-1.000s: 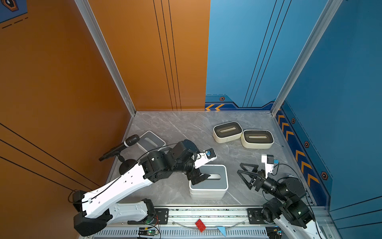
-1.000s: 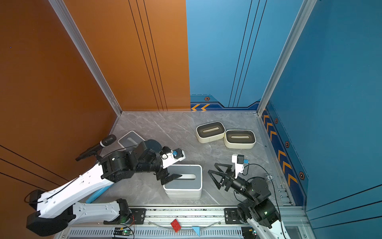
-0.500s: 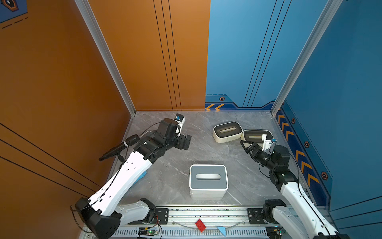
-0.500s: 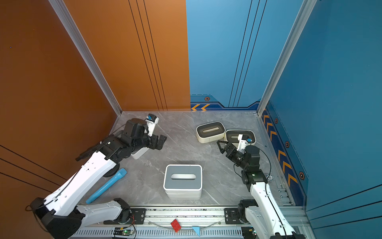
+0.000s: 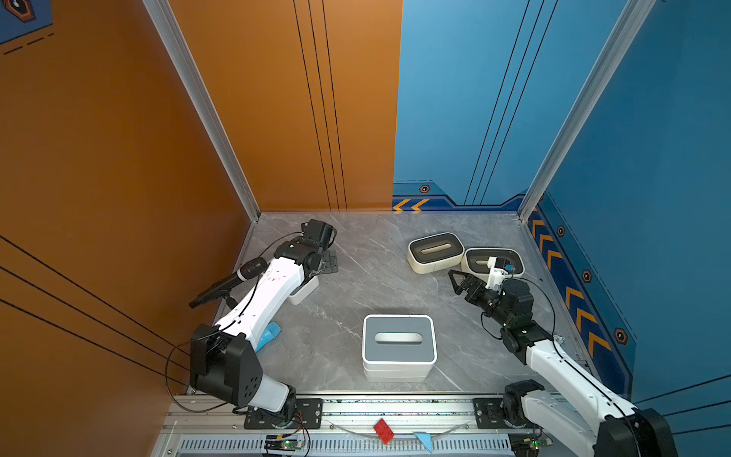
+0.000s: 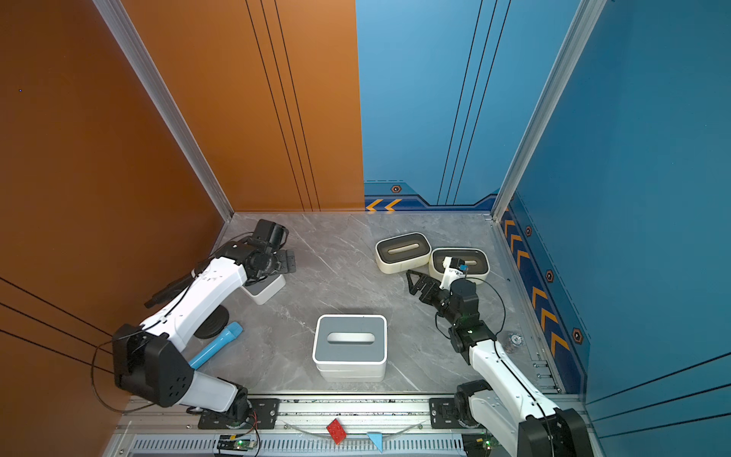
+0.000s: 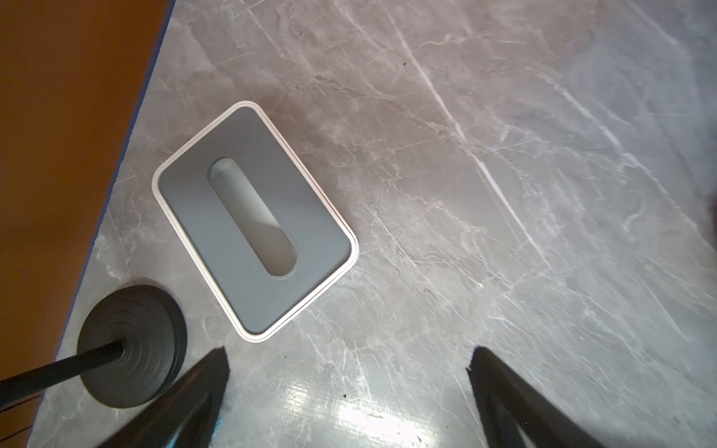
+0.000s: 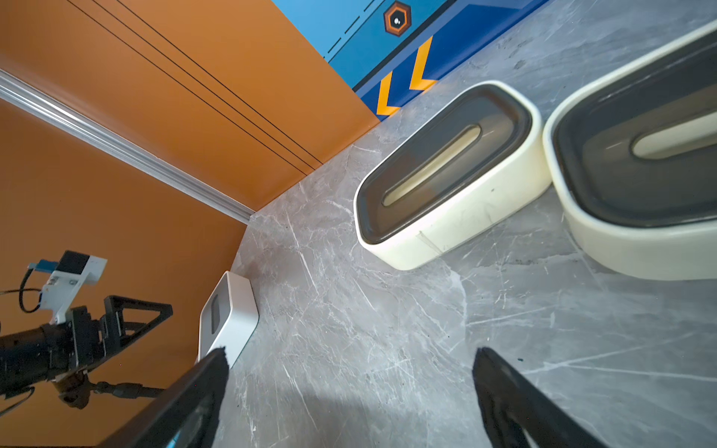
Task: Stack the tissue boxes
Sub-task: Pick up the tissue box from the center of the board.
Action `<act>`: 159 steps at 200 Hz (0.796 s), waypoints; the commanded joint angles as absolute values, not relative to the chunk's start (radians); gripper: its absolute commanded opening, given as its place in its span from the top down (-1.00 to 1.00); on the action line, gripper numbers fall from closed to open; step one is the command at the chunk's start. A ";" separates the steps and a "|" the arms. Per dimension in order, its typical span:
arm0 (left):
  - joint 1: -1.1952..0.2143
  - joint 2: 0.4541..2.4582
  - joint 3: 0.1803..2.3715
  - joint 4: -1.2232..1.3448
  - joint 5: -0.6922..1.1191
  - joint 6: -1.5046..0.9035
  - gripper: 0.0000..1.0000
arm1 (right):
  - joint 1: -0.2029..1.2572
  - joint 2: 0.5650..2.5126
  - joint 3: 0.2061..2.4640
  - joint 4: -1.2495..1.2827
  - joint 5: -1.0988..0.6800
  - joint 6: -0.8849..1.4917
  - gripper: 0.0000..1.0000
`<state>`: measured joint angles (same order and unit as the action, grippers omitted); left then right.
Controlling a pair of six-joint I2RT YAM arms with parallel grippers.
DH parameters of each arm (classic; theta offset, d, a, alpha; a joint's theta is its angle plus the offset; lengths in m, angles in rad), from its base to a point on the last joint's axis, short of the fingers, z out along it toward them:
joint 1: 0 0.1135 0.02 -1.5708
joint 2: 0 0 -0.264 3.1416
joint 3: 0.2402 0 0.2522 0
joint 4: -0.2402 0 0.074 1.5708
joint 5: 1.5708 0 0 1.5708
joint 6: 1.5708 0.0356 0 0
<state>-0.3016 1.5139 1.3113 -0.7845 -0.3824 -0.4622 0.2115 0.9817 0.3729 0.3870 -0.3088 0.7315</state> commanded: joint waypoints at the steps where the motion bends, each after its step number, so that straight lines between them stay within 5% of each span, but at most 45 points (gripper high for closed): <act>1: -0.280 1.578 1.348 -0.782 -0.448 -0.515 -0.91 | 0.216 1.034 0.354 0.561 -0.335 0.724 -0.99; 42: -0.263 1.663 1.341 -0.736 -0.461 -0.595 -0.66 | 0.217 1.200 0.332 0.799 -0.453 0.821 -0.99; 159: -0.172 1.833 1.433 -0.694 -0.437 -0.783 -0.59 | 0.347 1.327 0.351 0.934 -0.488 0.789 -0.99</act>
<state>-0.1768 1.8091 1.4094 -0.6903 -0.4187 -0.7399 0.3573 1.3159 0.3454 0.8783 -0.4759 0.7967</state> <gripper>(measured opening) 0.798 0.995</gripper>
